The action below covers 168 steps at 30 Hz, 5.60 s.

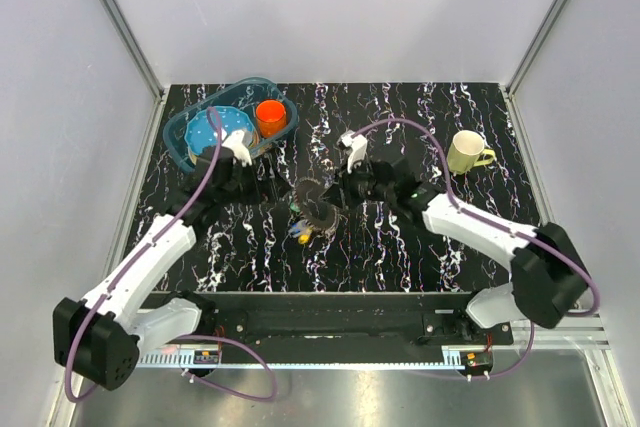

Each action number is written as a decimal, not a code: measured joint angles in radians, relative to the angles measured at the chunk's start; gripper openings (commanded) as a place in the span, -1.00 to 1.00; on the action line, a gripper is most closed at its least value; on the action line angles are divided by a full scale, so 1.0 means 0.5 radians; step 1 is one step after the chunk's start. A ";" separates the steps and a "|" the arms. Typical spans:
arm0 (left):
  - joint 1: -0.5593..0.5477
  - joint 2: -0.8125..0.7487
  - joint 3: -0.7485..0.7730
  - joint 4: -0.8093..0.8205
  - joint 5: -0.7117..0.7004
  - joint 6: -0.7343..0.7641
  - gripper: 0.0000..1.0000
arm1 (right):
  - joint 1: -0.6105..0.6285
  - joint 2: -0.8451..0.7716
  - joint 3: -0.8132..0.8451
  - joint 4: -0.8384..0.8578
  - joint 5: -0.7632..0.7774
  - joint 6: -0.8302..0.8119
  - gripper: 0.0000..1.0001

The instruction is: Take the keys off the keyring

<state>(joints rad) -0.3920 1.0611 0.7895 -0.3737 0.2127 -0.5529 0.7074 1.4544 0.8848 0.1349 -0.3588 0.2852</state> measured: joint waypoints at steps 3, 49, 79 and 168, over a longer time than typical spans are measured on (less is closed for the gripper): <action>0.002 -0.081 0.156 0.004 0.061 0.236 0.69 | -0.001 -0.156 0.124 -0.246 -0.080 -0.315 -1.00; -0.276 -0.324 0.135 0.435 0.761 0.305 -1.00 | -0.005 -1.150 -0.079 -0.299 0.021 -0.334 0.34; -0.276 -0.501 0.036 1.029 0.409 -0.462 -1.00 | 0.078 -0.945 -0.811 1.067 0.135 -0.344 0.29; -0.288 -0.607 -0.201 0.961 0.211 -0.381 -1.00 | 0.323 -0.653 -0.797 1.263 0.513 -0.779 -1.00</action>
<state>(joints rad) -0.5362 0.7578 0.6891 0.1070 0.3180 -0.7433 0.8692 1.1278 0.4866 0.7666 -0.1020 -0.1043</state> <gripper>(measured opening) 0.105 0.034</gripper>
